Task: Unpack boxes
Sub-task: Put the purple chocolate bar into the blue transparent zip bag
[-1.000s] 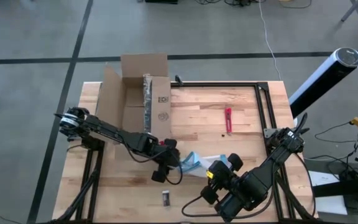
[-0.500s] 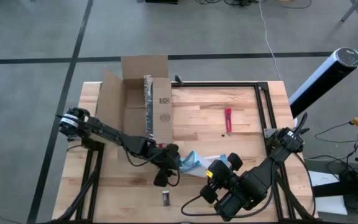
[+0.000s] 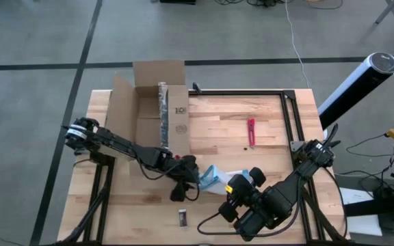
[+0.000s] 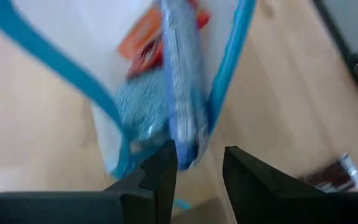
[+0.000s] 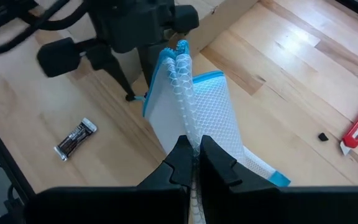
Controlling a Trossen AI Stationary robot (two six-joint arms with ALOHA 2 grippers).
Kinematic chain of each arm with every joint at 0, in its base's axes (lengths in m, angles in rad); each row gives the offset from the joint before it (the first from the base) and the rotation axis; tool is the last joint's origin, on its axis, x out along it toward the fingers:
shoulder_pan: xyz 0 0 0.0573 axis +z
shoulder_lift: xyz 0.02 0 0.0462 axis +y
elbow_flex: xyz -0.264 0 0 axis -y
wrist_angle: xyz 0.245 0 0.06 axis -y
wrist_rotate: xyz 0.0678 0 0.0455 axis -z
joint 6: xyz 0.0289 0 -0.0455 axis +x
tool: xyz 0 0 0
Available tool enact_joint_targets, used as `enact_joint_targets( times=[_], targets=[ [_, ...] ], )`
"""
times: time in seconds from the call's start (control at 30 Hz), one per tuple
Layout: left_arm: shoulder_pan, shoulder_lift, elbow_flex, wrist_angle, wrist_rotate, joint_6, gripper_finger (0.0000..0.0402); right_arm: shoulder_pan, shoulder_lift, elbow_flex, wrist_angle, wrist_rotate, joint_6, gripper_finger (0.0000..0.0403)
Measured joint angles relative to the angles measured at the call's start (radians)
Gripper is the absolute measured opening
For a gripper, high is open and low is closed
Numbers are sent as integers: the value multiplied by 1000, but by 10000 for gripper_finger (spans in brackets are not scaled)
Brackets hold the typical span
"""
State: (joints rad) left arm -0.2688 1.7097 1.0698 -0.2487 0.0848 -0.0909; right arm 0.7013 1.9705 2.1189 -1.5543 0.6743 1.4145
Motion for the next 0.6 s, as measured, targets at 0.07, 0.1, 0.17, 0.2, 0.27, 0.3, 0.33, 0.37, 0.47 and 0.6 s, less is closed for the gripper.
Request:
enact_joint_targets(
  times=[0.07,0.1,0.17,0.2,0.27,0.3,0.33,0.37,0.47,0.6],
  targets=[
    [-1,1,-20,-5,-6,11,103,0,0,0,0,0,0,0],
    [-1,1,-32,7,-7,12,101,-1,0,0,0,0,0,0],
    [-1,1,-58,44,-8,14,95,-2,0,0,1,0,0,0],
    [-1,1,-69,60,-9,16,90,-2,0,0,1,0,0,0],
    [-1,1,-82,76,-9,17,78,-3,0,0,2,0,0,0],
    [-1,4,-84,82,-9,15,70,-4,0,0,3,0,0,0],
    [-1,8,-84,92,-9,12,62,-4,0,0,4,-1,0,0],
    [-1,11,-85,101,-8,10,53,-4,0,0,4,-1,0,0],
    [-1,26,-87,161,3,1,26,-8,0,0,8,-1,0,0],
    [-1,59,-87,250,40,-19,3,-12,0,0,19,-1,-2,0]
  ],
)
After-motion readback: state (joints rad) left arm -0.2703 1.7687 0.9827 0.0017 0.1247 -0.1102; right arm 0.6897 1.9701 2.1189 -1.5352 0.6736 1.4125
